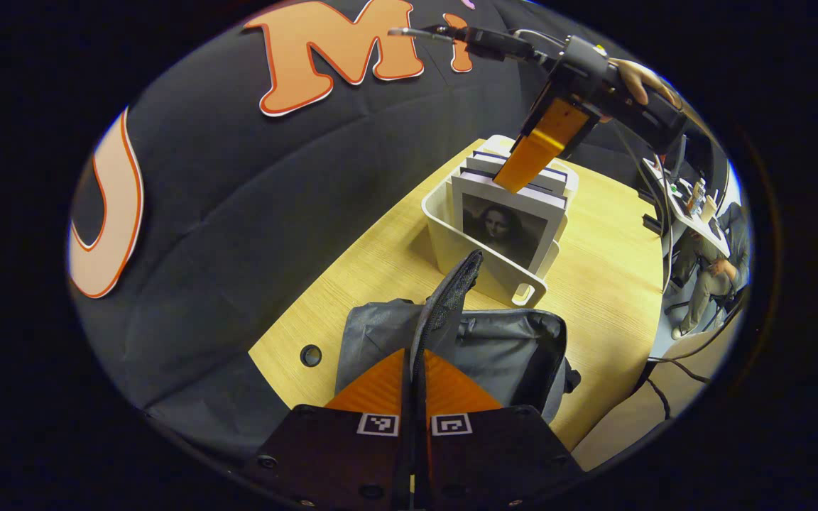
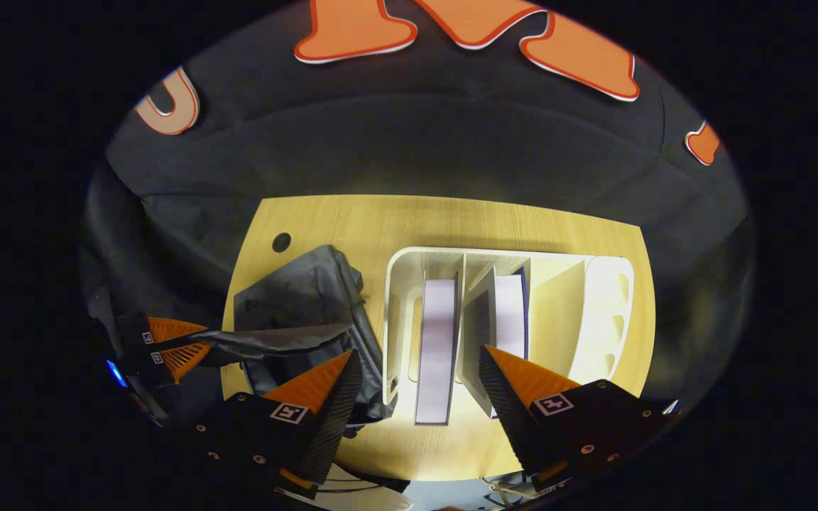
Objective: Open the schoolbag, grab two books from the bookshelf and put them into the schoolbag.
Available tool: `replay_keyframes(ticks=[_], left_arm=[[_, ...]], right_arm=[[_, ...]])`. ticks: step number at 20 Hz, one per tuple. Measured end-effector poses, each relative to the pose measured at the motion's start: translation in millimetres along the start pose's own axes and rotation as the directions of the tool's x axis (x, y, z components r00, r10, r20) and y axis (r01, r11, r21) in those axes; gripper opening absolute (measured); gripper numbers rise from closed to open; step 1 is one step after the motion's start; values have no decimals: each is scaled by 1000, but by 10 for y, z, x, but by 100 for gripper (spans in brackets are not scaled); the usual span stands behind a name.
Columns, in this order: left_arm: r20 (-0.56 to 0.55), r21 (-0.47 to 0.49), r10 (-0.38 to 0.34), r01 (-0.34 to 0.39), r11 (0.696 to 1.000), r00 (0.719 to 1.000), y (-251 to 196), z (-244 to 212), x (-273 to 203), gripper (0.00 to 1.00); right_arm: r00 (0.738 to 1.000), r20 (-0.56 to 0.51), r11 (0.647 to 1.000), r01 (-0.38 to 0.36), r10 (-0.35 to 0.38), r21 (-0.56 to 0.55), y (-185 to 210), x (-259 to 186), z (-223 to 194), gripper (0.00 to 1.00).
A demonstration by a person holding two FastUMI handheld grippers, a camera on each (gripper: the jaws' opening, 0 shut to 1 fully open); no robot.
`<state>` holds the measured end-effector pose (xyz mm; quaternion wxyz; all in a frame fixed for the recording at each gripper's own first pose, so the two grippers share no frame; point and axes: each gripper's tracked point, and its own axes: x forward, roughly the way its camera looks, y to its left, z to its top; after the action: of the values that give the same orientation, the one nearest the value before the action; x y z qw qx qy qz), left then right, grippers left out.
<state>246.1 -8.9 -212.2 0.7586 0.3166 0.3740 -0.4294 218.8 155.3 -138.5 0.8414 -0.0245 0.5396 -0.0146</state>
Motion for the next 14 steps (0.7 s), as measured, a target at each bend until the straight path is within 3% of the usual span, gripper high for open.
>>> replay_keyframes(ticks=[11, 13, 14], left_arm=[[-5, -8, -34, 34, 999, 999, -7, -63, 42, 3], [-4, -8, -34, 34, 999, 999, -11, -68, 27, 3], [-3, -7, -34, 34, 999, 999, -10, -70, 21, 3]], right_arm=[[995, -94, 999, 38, -40, -20, 58, 471, -113, 99], [994, -102, 999, 44, -44, -2, 61, 574, -130, 94], [993, -105, 999, 52, -51, 2, 42, 604, -142, 82]])
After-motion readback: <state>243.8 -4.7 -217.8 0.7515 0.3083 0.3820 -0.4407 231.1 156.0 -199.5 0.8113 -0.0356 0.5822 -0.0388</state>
